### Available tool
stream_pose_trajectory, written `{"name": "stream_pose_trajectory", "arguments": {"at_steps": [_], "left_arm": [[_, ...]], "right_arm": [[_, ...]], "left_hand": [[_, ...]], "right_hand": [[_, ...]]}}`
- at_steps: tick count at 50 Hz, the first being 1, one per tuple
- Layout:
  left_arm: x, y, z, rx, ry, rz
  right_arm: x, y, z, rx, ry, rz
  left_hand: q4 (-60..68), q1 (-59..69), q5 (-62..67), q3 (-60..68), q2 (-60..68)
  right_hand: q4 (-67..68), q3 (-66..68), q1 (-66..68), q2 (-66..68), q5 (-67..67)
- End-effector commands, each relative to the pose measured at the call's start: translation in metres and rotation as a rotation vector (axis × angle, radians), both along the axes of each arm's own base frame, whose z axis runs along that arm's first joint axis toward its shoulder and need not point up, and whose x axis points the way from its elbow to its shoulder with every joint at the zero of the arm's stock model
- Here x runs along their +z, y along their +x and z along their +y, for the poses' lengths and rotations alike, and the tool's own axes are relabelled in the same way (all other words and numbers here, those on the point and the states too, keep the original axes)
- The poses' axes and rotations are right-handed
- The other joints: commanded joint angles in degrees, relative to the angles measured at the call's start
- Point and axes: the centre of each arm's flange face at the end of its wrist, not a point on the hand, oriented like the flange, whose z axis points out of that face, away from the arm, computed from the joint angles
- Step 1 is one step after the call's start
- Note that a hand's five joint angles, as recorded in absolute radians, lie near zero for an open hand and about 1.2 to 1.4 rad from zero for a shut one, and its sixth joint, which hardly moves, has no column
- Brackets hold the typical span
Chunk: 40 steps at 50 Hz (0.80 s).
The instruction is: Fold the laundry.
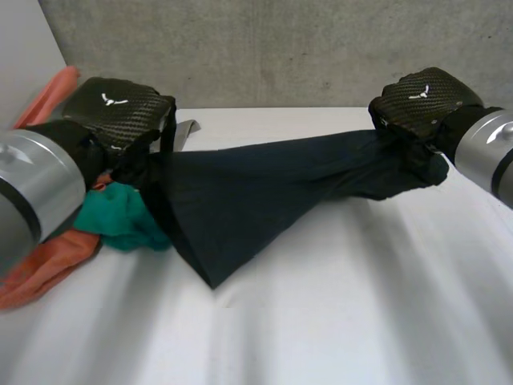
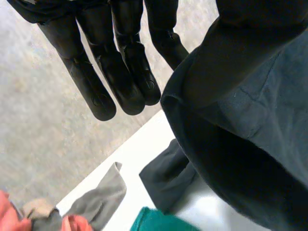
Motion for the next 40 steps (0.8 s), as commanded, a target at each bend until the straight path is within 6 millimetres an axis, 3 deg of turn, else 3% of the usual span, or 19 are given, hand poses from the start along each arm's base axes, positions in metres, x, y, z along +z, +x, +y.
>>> {"name": "stream_pose_trajectory", "arguments": {"at_steps": [1,4,5,9,11,13,15,16,19,20,24,28,31,35,39,40], "left_arm": [[-0.038,-0.010,-0.027,0.021,0.163,-0.105],[-0.061,-0.018,-0.042,0.024,0.205,-0.135],[-0.075,-0.024,-0.053,0.026,0.219,-0.147],[-0.100,-0.040,-0.084,0.034,0.201,-0.155],[-0.103,-0.046,-0.097,0.034,0.170,-0.144],[-0.089,-0.055,-0.120,0.040,0.049,-0.099],[-0.069,-0.059,-0.136,0.054,-0.063,-0.044],[-0.043,-0.061,-0.147,0.067,-0.182,0.027],[0.006,-0.062,-0.158,0.079,-0.388,0.163],[0.038,-0.061,-0.162,0.081,-0.521,0.262],[0.097,-0.048,-0.160,0.067,-0.772,0.468],[0.114,-0.042,-0.156,0.052,-0.833,0.517],[0.110,-0.043,-0.155,0.034,-0.801,0.490],[0.086,-0.043,-0.155,0.030,-0.684,0.435],[0.050,-0.039,-0.158,0.042,-0.564,0.375],[0.032,-0.039,-0.157,0.042,-0.509,0.344]], "right_arm": [[-0.031,0.005,-0.003,0.061,0.115,0.176],[-0.051,0.008,-0.011,0.060,0.157,0.193],[-0.066,0.010,-0.017,0.055,0.190,0.205],[-0.094,0.015,-0.034,0.034,0.212,0.225],[-0.100,0.019,-0.046,0.021,0.180,0.221],[-0.098,0.028,-0.065,0.002,0.088,0.197],[-0.086,0.034,-0.080,-0.027,-0.010,0.167],[-0.066,0.040,-0.094,-0.061,-0.121,0.118],[-0.022,0.045,-0.112,-0.120,-0.322,-0.002],[0.010,0.046,-0.118,-0.142,-0.452,-0.104],[0.072,0.047,-0.118,-0.087,-0.712,-0.374],[0.091,0.047,-0.111,-0.001,-0.840,-0.495],[0.087,0.046,-0.110,0.001,-0.837,-0.491],[0.070,0.048,-0.108,-0.006,-0.763,-0.459],[0.031,0.047,-0.105,-0.022,-0.581,-0.383],[0.009,0.047,-0.102,-0.021,-0.487,-0.344]], "left_hand": [[11.33,14.38,12.52,11.84,11.55],[11.33,14.38,12.52,11.84,11.55],[11.33,14.38,12.52,11.84,11.55],[11.33,14.38,12.52,11.84,11.55],[11.33,14.38,12.52,11.84,11.55],[11.33,14.38,12.52,11.84,11.55],[11.33,14.38,12.52,11.84,11.55],[11.33,14.38,12.52,11.84,11.55],[11.33,14.38,12.52,11.84,11.55],[11.33,14.38,12.52,11.84,11.55],[11.33,14.38,12.52,11.84,11.55],[11.33,14.38,12.52,11.84,11.55],[11.33,14.38,12.52,11.84,11.55],[11.33,14.38,12.52,11.84,11.55],[11.33,14.38,12.52,11.84,11.55],[11.33,14.38,12.52,11.84,11.55]], "right_hand": [[11.59,12.17,16.78,13.49,12.30],[11.59,12.17,16.78,13.49,12.30],[11.59,12.17,16.78,13.49,12.30],[11.59,12.17,16.78,13.49,12.30],[11.59,12.17,16.78,13.49,12.30],[11.59,12.17,16.78,13.49,12.30],[11.59,12.17,16.78,13.49,12.30],[11.59,12.17,16.78,13.49,12.30],[11.59,12.17,16.78,13.49,12.30],[11.59,12.17,16.78,13.49,12.30],[11.59,12.17,16.78,13.49,12.30],[11.59,12.17,16.78,13.49,12.30],[11.59,12.17,16.78,13.49,12.30],[11.59,12.17,16.78,13.49,12.30],[11.59,12.17,16.78,13.49,12.30],[11.59,12.17,16.78,13.49,12.30]]}}
